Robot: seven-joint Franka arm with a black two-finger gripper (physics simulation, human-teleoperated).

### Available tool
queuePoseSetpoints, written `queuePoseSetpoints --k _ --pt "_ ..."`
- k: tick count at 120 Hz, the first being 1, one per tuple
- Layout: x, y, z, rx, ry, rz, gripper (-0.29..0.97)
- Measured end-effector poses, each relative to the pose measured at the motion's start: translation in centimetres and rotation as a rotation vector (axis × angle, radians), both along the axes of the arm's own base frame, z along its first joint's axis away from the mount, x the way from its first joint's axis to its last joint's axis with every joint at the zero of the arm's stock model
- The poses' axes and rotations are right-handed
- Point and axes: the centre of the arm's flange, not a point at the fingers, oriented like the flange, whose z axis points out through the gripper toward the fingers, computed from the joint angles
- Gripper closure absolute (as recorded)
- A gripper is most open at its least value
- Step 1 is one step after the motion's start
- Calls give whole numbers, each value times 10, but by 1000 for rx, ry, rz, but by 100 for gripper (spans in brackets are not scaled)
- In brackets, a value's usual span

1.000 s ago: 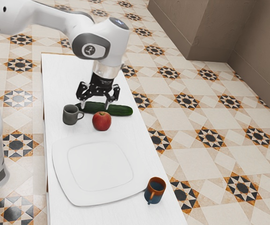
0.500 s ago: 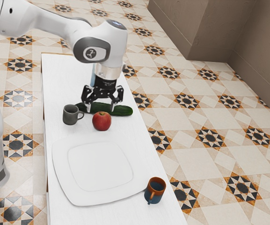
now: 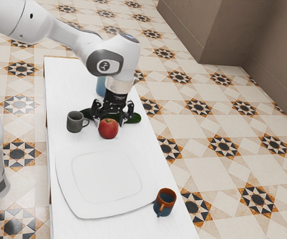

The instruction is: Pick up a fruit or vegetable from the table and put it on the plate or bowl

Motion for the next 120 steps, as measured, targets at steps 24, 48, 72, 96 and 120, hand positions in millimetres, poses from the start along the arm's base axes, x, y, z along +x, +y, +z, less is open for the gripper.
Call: queuePoseSetpoints --k 24,48,72,96,120 --pt "5 2 -18 -20 32 0 0" --pt "6 5 -17 -29 29 0 25" --pt "-3 -2 32 -14 -37 -14 30" --pt "1 -89 101 35 -86 -157 29" --pt "-20 -162 95 53 5 -233 30"
